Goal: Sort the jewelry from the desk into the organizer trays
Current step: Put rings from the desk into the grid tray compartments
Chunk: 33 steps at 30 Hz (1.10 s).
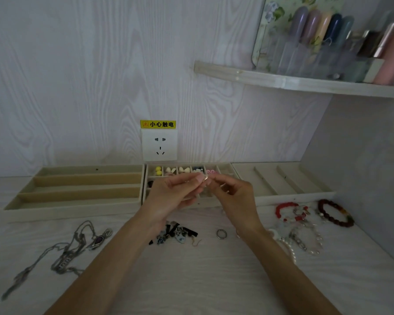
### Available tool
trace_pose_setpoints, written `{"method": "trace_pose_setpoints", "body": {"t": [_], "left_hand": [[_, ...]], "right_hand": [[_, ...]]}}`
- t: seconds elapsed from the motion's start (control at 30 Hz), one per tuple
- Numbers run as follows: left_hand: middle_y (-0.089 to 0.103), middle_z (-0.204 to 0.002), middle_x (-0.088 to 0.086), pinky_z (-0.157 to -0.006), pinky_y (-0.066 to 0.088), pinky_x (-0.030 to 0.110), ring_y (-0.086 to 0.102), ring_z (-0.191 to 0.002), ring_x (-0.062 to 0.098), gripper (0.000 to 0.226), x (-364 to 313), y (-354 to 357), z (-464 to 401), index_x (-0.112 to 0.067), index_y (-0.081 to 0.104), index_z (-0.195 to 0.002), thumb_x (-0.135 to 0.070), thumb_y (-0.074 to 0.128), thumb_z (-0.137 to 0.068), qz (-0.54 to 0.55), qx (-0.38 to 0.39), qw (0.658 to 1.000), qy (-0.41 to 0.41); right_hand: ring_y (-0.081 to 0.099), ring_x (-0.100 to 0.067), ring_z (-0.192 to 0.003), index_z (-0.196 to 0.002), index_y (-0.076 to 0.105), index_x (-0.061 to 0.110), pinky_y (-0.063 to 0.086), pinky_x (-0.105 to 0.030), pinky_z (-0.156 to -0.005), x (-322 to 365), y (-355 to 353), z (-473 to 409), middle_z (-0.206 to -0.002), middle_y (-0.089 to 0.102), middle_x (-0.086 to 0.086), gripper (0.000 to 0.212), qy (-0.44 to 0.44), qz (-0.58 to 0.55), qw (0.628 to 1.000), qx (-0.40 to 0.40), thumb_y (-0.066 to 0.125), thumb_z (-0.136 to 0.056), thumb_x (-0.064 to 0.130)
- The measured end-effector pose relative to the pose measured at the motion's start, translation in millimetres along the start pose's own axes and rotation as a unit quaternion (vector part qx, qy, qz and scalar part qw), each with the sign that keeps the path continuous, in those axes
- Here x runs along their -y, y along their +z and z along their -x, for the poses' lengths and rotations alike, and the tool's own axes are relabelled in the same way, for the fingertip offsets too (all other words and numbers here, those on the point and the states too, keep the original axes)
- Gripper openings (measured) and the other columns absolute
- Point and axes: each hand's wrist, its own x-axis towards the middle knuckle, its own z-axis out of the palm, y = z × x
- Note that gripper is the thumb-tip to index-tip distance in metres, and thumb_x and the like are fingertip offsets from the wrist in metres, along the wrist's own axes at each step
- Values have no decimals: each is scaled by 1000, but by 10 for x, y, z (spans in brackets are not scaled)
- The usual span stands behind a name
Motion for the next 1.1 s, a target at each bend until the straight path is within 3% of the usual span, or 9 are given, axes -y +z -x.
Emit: {"method": "trace_pose_setpoints", "body": {"t": [0.23, 0.33, 0.4, 0.47, 0.57, 0.67, 0.83, 1.1], "left_hand": [[75, -83, -6, -55, 43, 12, 65, -71, -3, 22, -153, 72, -45, -25, 75, -89, -26, 77, -67, -57, 10, 998, -30], [74, -85, -9, -65, 47, 11, 66, -77, -2, 20, -286, 112, -274, -27, 74, -95, -26, 76, -75, -189, 5, 981, 48], [74, -89, -8, -79, 51, 15, 67, -84, 0, 18, -387, 173, -516, -25, 74, -94, -25, 77, -76, -276, 24, 954, 115], [74, -90, -9, -88, 52, 27, 67, -87, 2, 11, -433, 279, -785, -30, 75, -86, -29, 77, -75, -398, 60, 903, 147], [73, -96, -10, -80, 48, 22, 65, -90, 3, 11, -417, 454, -1066, -32, 74, -88, -35, 75, -77, -574, 89, 801, 142], [72, -98, -12, -69, 42, 19, 64, -93, 4, 16, -355, 566, -1215, -30, 74, -93, -36, 73, -78, -641, 136, 743, 137], [71, -99, -15, -59, 36, 14, 62, -90, 1, 15, -241, 656, -1308, -32, 74, -95, -33, 71, -80, -685, 191, 691, 131], [69, -103, -14, -62, 41, 16, 62, -97, 8, 19, -295, 839, -1364, -29, 73, -99, -22, 67, -83, -748, 228, 615, 100]], "right_hand": [[55, -2, -66, -102, 72, 22, 42, -14, -60, -120, -180, -47, -78, 66, 15, 23, -168, 146, 975, -25, 68, -83, 10], [58, -3, -67, -101, 71, 27, 44, -14, -61, -123, -453, -238, -78, 67, 12, 24, -104, 187, 977, -20, 65, -86, 10], [59, -3, -68, -90, 70, 36, 46, -18, -65, -184, -669, -422, -81, 68, 12, 27, -44, 240, 970, 14, 63, -86, 10], [59, -8, -67, -84, 69, 39, 46, -22, -66, -296, -824, -547, -81, 69, 7, 26, -5, 309, 951, 32, 63, -85, 13], [56, -8, -64, -86, 71, 35, 50, -28, -66, -468, -920, -554, -76, 66, 7, 23, 9, 336, 942, 3, 63, -86, 13], [57, -10, -64, -91, 74, 28, 51, -29, -67, -525, -984, -503, -76, 65, 8, 19, -8, 342, 939, -37, 62, -86, 13], [55, -6, -63, -92, 73, 27, 47, -22, -66, -542, -1048, -486, -76, 64, 9, 18, -10, 346, 936, -60, 62, -86, 15], [52, -3, -64, -94, 72, 31, 42, -20, -66, -540, -1019, -482, -72, 54, 19, 20, -6, 370, 928, -43, 60, -87, 17]]}}
